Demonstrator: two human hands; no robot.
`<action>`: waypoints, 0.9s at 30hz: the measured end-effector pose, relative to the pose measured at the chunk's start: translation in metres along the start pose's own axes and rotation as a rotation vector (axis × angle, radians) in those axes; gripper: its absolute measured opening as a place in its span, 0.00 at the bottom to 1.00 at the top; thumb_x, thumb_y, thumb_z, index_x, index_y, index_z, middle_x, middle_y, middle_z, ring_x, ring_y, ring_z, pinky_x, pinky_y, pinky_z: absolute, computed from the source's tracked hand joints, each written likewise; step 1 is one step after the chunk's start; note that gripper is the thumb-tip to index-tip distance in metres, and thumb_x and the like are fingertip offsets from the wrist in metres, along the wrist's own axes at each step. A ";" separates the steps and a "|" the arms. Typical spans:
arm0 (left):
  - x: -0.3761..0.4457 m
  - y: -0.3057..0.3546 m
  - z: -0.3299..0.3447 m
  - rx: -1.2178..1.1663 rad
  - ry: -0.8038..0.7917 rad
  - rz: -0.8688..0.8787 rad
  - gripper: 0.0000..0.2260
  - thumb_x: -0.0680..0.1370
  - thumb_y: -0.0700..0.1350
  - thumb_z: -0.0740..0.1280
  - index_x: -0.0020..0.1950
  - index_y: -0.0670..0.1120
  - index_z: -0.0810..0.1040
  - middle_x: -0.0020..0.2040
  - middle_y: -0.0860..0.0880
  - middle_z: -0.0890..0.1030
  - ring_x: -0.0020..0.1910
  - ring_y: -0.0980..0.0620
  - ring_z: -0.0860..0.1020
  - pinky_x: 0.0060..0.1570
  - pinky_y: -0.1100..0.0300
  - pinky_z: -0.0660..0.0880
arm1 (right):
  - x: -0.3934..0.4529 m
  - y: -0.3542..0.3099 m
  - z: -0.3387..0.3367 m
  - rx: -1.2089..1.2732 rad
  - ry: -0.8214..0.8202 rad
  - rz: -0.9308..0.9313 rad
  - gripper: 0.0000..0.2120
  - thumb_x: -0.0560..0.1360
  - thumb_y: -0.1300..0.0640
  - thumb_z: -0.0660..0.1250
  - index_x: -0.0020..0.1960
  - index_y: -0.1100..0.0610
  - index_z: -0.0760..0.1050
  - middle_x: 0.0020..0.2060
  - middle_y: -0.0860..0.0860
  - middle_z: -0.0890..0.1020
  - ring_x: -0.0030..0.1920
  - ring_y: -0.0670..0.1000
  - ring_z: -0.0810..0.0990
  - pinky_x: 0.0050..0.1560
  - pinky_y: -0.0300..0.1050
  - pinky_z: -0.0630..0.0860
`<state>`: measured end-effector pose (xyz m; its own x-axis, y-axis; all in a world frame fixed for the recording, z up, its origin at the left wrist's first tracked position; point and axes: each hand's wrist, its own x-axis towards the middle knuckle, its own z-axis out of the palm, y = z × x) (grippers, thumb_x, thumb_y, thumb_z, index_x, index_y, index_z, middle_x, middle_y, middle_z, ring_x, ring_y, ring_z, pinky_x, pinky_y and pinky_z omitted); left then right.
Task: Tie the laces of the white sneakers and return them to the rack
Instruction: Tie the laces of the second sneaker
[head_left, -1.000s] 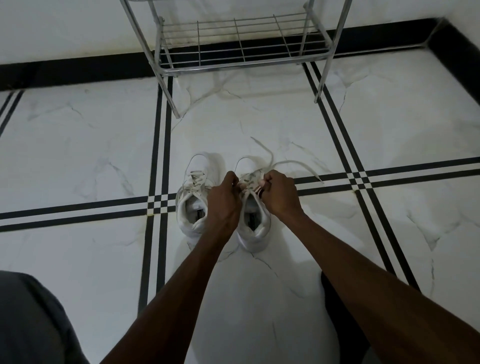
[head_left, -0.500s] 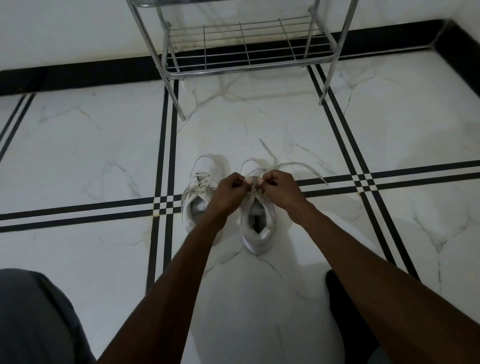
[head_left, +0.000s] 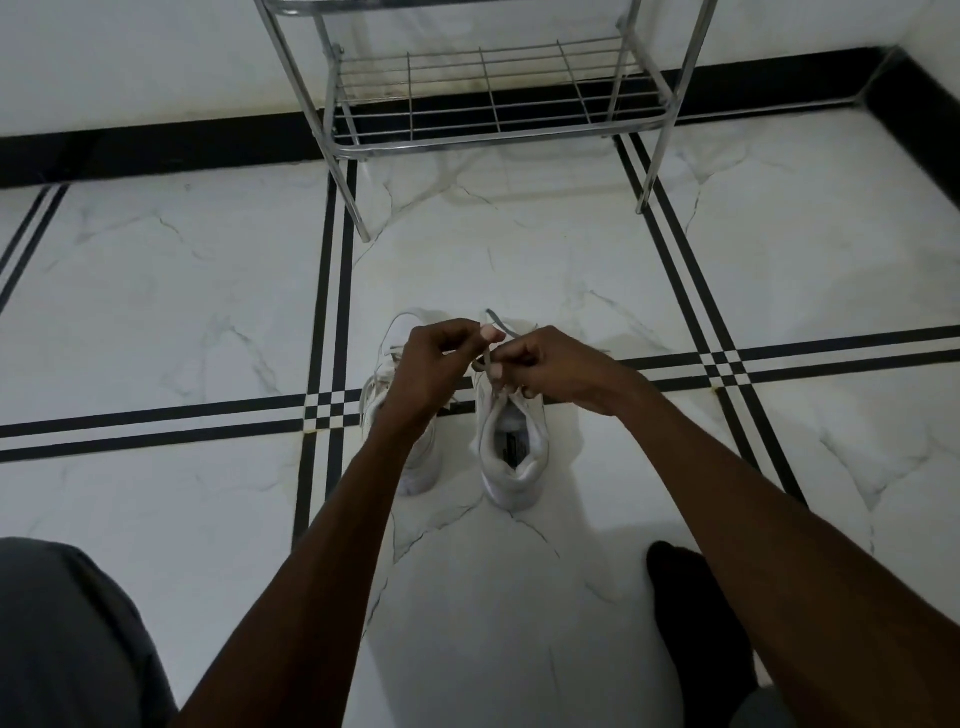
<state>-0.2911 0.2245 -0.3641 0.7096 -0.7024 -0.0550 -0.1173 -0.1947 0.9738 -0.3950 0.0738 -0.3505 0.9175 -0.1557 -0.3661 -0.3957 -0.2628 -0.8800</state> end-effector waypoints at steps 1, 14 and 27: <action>-0.001 -0.001 0.002 -0.002 -0.012 -0.005 0.12 0.82 0.49 0.68 0.51 0.43 0.87 0.45 0.46 0.88 0.49 0.49 0.86 0.50 0.59 0.80 | 0.000 -0.002 -0.002 -0.016 -0.004 -0.007 0.11 0.78 0.52 0.69 0.54 0.57 0.85 0.41 0.53 0.85 0.38 0.41 0.80 0.39 0.36 0.75; 0.003 -0.011 0.020 0.018 -0.121 -0.178 0.27 0.86 0.59 0.51 0.52 0.42 0.83 0.50 0.43 0.86 0.55 0.44 0.82 0.59 0.51 0.76 | 0.003 0.009 -0.026 -0.130 0.103 -0.050 0.10 0.72 0.51 0.76 0.45 0.58 0.84 0.38 0.52 0.87 0.40 0.47 0.87 0.37 0.34 0.75; 0.005 -0.017 0.024 0.067 -0.006 -0.246 0.23 0.84 0.63 0.54 0.69 0.53 0.77 0.58 0.49 0.85 0.60 0.51 0.82 0.60 0.47 0.79 | 0.016 0.024 -0.018 -0.208 0.472 -0.149 0.05 0.67 0.61 0.79 0.42 0.57 0.86 0.37 0.51 0.87 0.37 0.49 0.87 0.40 0.42 0.84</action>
<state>-0.3026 0.2078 -0.3863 0.7186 -0.6320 -0.2903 0.0126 -0.4055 0.9140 -0.3904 0.0482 -0.3725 0.8653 -0.5007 -0.0237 -0.3060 -0.4902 -0.8161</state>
